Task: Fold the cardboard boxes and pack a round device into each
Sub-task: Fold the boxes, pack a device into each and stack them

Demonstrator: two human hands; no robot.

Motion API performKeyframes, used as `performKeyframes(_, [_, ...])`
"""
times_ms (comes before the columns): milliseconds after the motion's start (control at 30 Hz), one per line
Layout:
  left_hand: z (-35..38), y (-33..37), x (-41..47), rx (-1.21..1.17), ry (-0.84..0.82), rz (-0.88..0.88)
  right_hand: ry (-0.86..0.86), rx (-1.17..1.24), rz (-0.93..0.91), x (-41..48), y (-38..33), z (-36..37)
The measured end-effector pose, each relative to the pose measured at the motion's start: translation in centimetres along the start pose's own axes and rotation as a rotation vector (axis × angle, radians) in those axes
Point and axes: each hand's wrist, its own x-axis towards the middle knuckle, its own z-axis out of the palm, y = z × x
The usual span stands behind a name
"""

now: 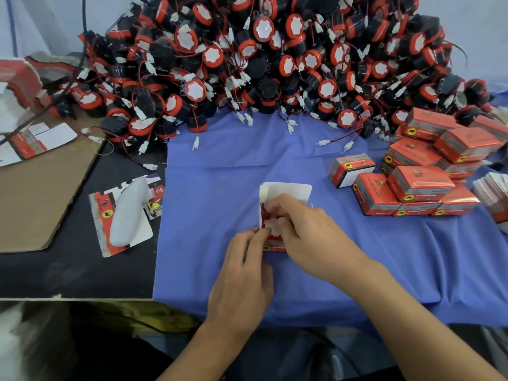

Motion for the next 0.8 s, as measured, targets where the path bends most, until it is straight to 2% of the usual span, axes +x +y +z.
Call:
performKeyframes(167, [-0.1,0.1,0.2,0.012,-0.072,-0.02,-0.015,0.049,0.02,0.2,0.1,-0.1])
performKeyframes(300, [-0.3,0.5,0.6,0.117,-0.093,0.048,-0.052,-0.008,0.024,0.4,0.1,-0.1])
performKeyframes(467, [0.2,0.1,0.9,0.201,-0.055,0.179,0.029,0.002,0.052,0.5,0.0,0.1])
performKeyframes(633, [0.1,0.3,1.1,0.159,-0.134,0.117,-0.045,-0.114,0.078,0.7,0.5,0.0])
performKeyframes(800, [-0.1,0.4,1.3,0.131,-0.152,0.056,-0.027,-0.192,0.033,0.7,0.8,-0.2])
